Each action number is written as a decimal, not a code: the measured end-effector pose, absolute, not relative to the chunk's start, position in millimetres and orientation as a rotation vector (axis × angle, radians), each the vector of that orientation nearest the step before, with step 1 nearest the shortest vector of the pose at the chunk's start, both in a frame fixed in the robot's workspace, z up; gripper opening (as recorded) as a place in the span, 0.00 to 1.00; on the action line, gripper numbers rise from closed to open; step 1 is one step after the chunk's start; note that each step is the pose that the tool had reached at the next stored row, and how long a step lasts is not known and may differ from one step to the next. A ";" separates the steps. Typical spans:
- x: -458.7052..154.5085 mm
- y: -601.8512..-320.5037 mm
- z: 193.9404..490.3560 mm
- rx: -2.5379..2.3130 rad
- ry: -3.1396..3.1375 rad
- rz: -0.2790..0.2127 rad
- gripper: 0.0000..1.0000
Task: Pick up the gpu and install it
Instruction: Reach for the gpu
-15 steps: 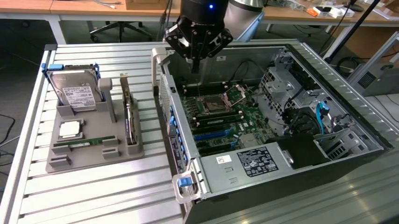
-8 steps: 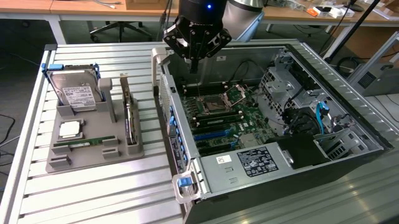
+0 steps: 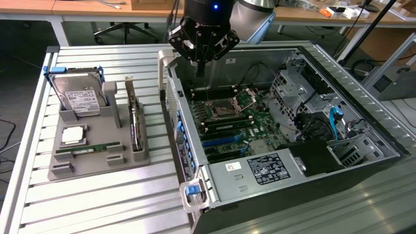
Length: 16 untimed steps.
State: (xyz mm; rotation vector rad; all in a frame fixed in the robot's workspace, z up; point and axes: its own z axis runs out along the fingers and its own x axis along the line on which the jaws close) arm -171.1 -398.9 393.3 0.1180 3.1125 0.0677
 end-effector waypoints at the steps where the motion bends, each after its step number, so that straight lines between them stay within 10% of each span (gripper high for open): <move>1: -171.5 -398.9 393.3 0.118 3.112 0.068 0.11; 16: -180.8 -398.9 393.3 0.118 3.113 0.068 0.11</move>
